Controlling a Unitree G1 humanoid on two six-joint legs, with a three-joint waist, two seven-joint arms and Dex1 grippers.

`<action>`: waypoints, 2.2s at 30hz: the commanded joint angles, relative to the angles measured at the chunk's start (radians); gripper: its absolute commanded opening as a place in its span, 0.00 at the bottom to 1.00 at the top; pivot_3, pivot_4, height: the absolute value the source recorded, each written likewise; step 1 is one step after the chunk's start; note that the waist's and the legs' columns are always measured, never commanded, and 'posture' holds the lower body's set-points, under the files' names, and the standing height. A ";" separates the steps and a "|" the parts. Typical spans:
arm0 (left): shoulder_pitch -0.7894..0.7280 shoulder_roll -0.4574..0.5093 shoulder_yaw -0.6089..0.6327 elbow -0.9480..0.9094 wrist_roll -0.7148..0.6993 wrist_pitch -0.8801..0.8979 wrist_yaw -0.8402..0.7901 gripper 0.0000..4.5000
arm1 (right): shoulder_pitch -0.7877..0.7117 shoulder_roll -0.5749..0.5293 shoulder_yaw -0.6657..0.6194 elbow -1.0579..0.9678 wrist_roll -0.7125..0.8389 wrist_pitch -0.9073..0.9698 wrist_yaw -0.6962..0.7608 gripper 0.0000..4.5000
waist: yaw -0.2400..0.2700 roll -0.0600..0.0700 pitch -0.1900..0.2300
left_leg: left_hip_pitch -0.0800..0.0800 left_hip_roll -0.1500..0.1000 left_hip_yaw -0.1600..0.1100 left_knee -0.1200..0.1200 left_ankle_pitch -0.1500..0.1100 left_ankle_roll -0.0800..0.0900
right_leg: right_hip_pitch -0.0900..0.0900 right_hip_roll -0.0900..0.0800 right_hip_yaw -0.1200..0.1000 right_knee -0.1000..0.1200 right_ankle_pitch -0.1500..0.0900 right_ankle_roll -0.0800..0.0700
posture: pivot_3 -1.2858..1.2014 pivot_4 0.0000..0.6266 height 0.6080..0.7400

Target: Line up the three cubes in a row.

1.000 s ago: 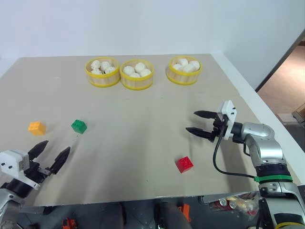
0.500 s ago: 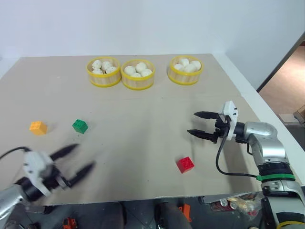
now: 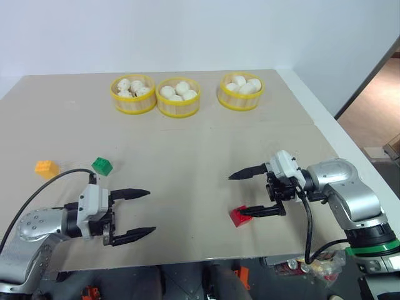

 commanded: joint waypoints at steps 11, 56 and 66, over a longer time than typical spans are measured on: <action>-0.083 -0.012 -0.066 -0.002 0.001 0.017 -0.016 0.99 | 0.031 -0.011 0.065 0.089 -0.103 -0.240 0.051 1.00 | -0.001 0.000 0.000 | 0.001 0.000 0.000 0.001 0.000 0.000 | 0.000 0.001 0.001 0.000 0.000 0.000 | 0.52 0.24 1.00; -0.070 -0.059 -0.070 0.012 0.065 0.001 0.081 1.00 | -0.371 0.204 0.188 0.684 -0.266 -0.229 0.005 0.29 | -0.001 0.000 0.000 | 0.000 0.001 0.000 0.004 -0.002 0.003 | 0.001 0.004 0.003 0.003 0.002 0.005 | 0.52 0.24 1.00; -0.059 -0.062 -0.072 0.022 0.084 -0.015 0.078 1.00 | -0.381 0.243 0.171 0.719 -0.302 -0.346 -0.016 0.29 | -0.004 0.000 0.000 | 0.003 0.002 0.001 0.005 -0.002 0.003 | 0.002 0.006 0.005 0.003 0.004 0.003 | 0.52 0.24 1.00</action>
